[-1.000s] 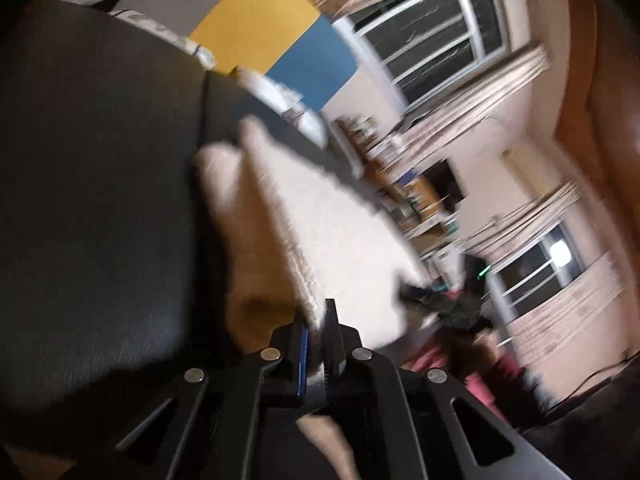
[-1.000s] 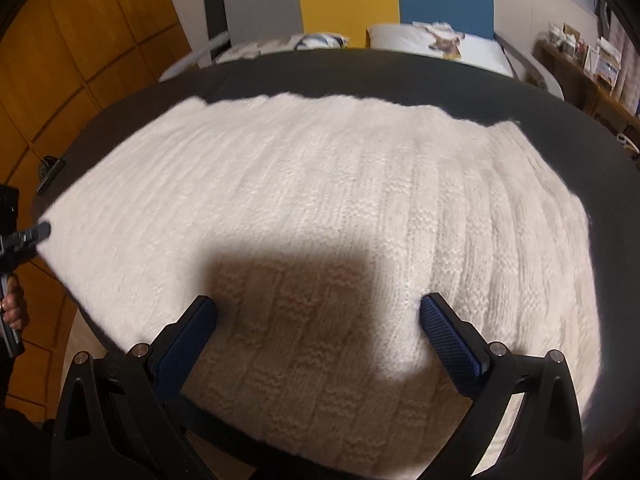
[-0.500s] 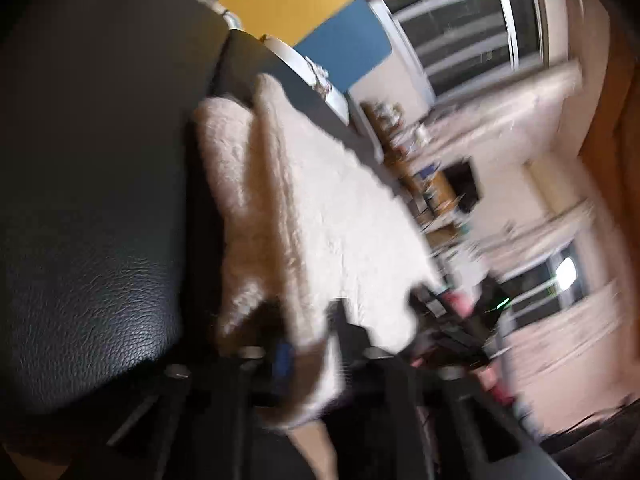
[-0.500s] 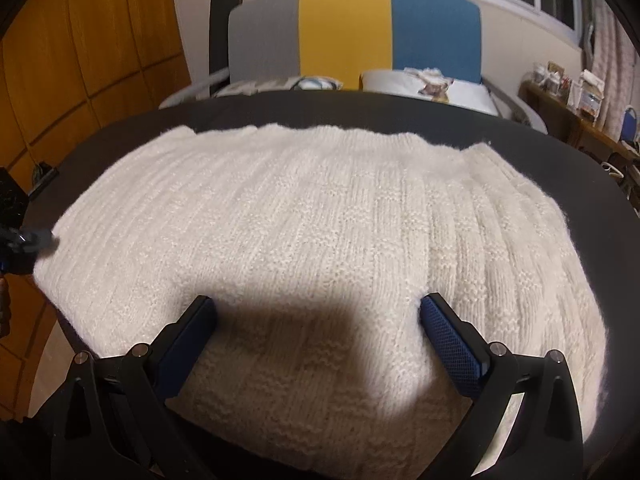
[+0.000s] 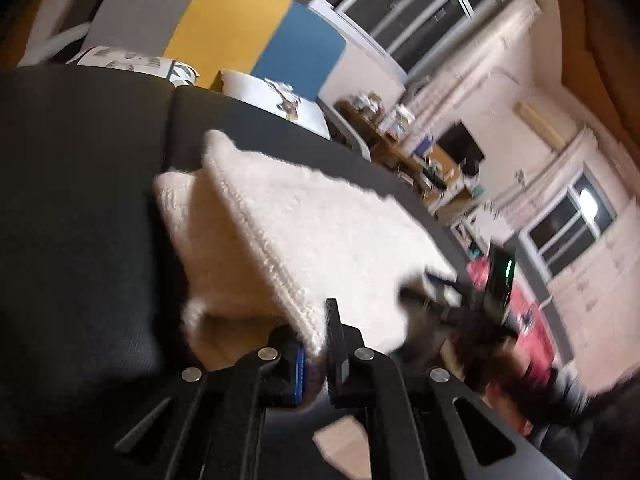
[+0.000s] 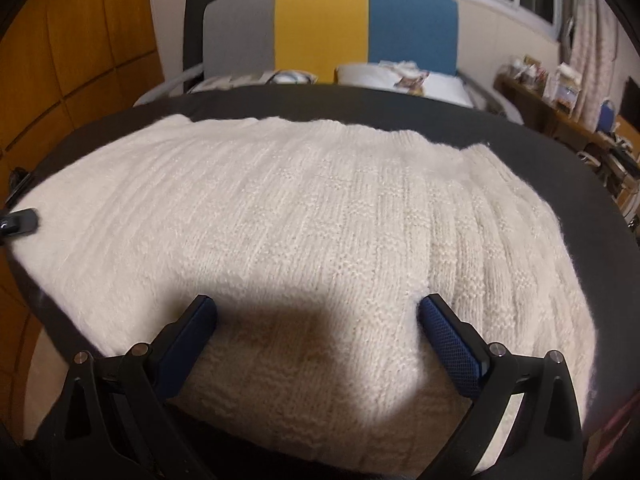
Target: Fold clothes
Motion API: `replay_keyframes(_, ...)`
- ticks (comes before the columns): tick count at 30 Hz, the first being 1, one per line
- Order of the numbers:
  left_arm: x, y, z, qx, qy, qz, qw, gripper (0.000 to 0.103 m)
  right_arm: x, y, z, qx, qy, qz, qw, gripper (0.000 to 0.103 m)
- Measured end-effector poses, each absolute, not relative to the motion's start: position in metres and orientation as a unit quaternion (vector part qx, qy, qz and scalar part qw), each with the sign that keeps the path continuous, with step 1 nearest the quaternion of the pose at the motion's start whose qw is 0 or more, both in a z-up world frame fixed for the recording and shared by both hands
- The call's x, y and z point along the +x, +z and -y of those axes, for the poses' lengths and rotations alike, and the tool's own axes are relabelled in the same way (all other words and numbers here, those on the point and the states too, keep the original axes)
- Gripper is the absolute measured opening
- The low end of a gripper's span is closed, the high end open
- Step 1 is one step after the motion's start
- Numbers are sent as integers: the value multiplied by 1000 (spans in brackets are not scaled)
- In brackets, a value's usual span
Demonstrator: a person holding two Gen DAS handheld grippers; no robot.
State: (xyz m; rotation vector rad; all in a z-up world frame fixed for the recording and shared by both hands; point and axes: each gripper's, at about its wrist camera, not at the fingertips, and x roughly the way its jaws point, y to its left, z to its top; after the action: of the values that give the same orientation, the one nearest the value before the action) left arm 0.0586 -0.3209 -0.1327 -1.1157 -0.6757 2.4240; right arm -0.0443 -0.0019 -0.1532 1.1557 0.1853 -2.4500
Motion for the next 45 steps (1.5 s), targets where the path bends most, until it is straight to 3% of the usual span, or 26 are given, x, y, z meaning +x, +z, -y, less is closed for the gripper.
replay_keyframes(2, 60, -153, 325, -437, 846, 246, 180, 9, -45, -145, -2, 405, -887, -58, 215, 103)
replay_keyframes(4, 57, -154, 343, -422, 839, 293, 179, 20, -41, -144, -3, 394, -893, -72, 203, 103)
replay_keyframes(8, 41, -141, 373, -374, 829, 369, 192, 27, -42, -150, -4, 398, -891, -94, 198, 103)
replay_keyframes(14, -7, -141, 387, -414, 810, 367, 192, 28, -49, -160, -6, 416, -884, -71, 200, 103)
replay_keyframes(18, 23, -147, 398, -447, 811, 332, 178, 28, -48, -170, -5, 422, -879, -84, 207, 103)
replay_keyframes(24, -3, -139, 423, -409, 804, 389, 189, 33, -49, -180, -3, 427, -874, -96, 210, 103)
replay_keyframes(27, -28, -146, 408, -456, 797, 347, 192, 33, -52, -175, -6, 435, -870, -83, 217, 103)
replay_keyframes(29, -40, -154, 400, -485, 791, 323, 188, 33, -57, -167, -9, 432, -870, -68, 226, 103)
replay_keyframes(33, -38, -155, 412, -478, 780, 362, 180, 31, -71, -156, -12, 428, -873, -57, 227, 103)
replay_keyframes(36, -30, -156, 421, -475, 781, 368, 168, 21, -82, -152, -11, 438, -865, -50, 241, 103)
replay_keyframes(41, -30, -151, 400, -491, 789, 320, 185, 9, -91, -168, 0, 464, -853, -105, 214, 103)
replay_keyframes(45, -16, -118, 385, -434, 815, 322, 210, 6, -89, -163, -5, 466, -854, -93, 211, 103)
